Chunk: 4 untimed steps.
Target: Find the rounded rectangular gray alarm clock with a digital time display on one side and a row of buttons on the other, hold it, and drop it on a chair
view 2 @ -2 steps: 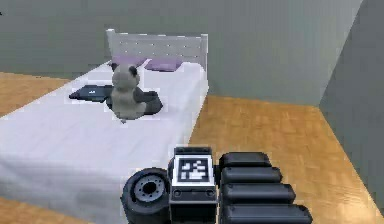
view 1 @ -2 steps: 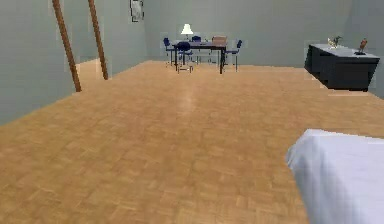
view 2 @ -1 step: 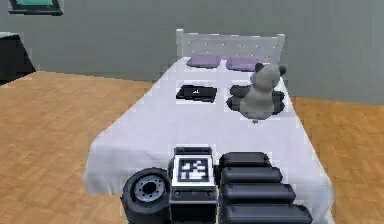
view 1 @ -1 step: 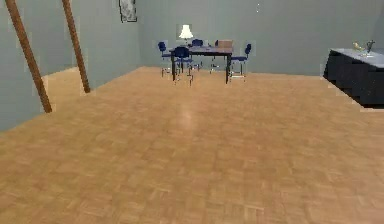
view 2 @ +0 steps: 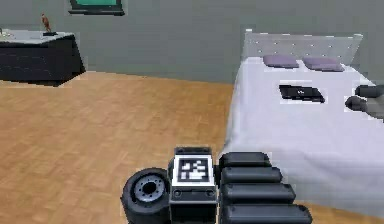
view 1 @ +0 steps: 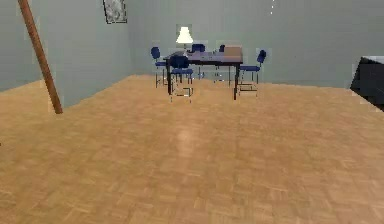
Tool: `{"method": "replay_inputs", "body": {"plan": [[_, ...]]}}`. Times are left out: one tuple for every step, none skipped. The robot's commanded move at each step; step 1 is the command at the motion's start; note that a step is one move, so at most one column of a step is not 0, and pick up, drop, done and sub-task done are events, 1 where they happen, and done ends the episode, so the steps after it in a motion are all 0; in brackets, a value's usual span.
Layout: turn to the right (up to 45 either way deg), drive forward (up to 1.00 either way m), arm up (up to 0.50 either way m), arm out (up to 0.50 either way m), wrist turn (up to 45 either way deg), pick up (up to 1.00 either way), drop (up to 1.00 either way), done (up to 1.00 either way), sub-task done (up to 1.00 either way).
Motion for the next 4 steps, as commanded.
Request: {"method": "replay_inputs", "body": {"plan": [[0.0, 1.0, 0.0, 0.0, 0.0, 0.0, 0.0, 0.0, 0.0], [0.0, 1.0, 0.0, 0.0, 0.0, 0.0, 0.0, 0.0, 0.0], [0.0, 0.85, 0.0, 0.0, 0.0, 0.0, 0.0, 0.0, 0.0], [-45.0, 0.0, 0.0, 0.0, 0.0, 0.0, 0.0, 0.0, 0.0]]}}
